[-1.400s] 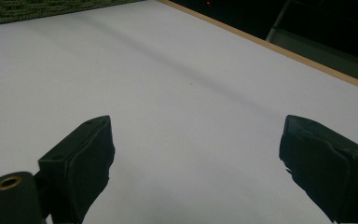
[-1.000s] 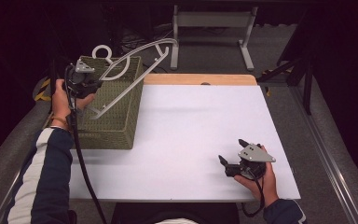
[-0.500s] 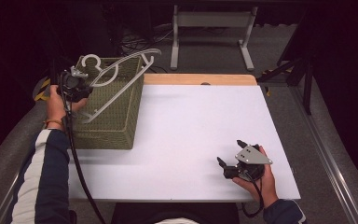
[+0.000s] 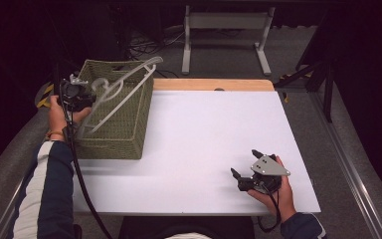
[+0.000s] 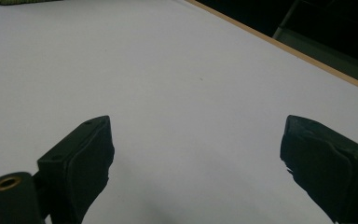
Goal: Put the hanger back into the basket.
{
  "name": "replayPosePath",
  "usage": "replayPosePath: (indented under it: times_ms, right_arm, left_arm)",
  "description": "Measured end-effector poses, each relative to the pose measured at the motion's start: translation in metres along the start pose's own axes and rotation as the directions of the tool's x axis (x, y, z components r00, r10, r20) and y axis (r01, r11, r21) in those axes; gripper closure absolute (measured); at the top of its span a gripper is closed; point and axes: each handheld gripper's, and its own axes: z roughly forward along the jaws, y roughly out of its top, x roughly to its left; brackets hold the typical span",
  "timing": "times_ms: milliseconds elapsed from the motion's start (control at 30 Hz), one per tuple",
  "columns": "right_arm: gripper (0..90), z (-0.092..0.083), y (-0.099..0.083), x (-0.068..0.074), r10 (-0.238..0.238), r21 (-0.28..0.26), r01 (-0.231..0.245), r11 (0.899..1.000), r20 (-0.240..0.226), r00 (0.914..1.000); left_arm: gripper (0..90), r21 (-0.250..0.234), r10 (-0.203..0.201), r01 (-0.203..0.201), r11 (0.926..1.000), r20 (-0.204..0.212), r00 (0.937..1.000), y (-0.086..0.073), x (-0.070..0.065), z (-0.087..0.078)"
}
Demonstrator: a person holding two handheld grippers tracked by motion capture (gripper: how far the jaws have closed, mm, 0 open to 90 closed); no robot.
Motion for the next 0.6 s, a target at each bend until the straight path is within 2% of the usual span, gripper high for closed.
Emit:
replayPosePath:
  times_ms: [133, 167, 233, 367, 400, 500, 533, 567, 600]
  right_arm:
    - [9.9, -0.001, 0.000, -0.001, 0.005, -0.005, -0.005, 1.000, -0.002, 1.0000]
    - [9.8, -0.001, 0.000, -0.001, 0.008, -0.010, -0.008, 1.000, -0.006, 0.9999]
    - [9.7, -0.003, 0.001, -0.001, 0.014, -0.030, -0.015, 0.999, -0.019, 0.9997]
    - [9.7, -0.004, 0.002, 0.000, 0.003, -0.042, -0.004, 0.999, -0.013, 0.9999]
    - [9.6, -0.004, 0.002, 0.000, 0.002, -0.042, -0.003, 0.999, -0.014, 0.9999]
    - [9.4, -0.005, 0.002, 0.000, 0.008, -0.058, -0.009, 0.998, -0.023, 0.9997]
    - [9.4, -0.006, 0.003, 0.001, 0.009, -0.060, -0.010, 0.998, -0.022, 0.9997]
    - [9.4, -0.006, 0.003, 0.001, 0.004, -0.060, -0.005, 0.998, -0.020, 0.9998]
    - [9.4, -0.007, 0.003, 0.001, 0.003, -0.062, -0.004, 0.998, -0.021, 0.9998]
  left_arm:
    - [72.0, -0.038, 0.026, -0.025, 0.9990, 0.014, 0.9996, 0.003, -0.008, -0.007]
    - [71.8, -0.053, 0.051, -0.051, 0.9973, 0.006, 0.9987, 0.005, -0.011, -0.010]
    - [70.6, -0.094, 0.072, -0.070, 0.9931, 0.015, 0.9973, 0.007, -0.018, -0.015]
    - [67.5, -0.161, 0.091, -0.086, 0.9832, 0.026, 0.9955, 0.009, -0.029, -0.026]
    - [66.8, -0.161, 0.091, -0.086, 0.9832, 0.026, 0.9955, 0.009, -0.029, -0.026]
    - [63.3, -0.198, 0.133, -0.128, 0.9718, 0.014, 0.9909, 0.010, -0.041, -0.033]
    - [61.7, -0.215, 0.135, -0.126, 0.9683, 0.027, 0.9904, 0.010, -0.046, -0.036]
    - [60.3, -0.228, 0.150, -0.143, 0.9632, 0.017, 0.9885, 0.010, -0.048, -0.037]
    - [58.7, -0.236, 0.147, -0.137, 0.9621, 0.025, 0.9889, 0.010, -0.051, -0.039]
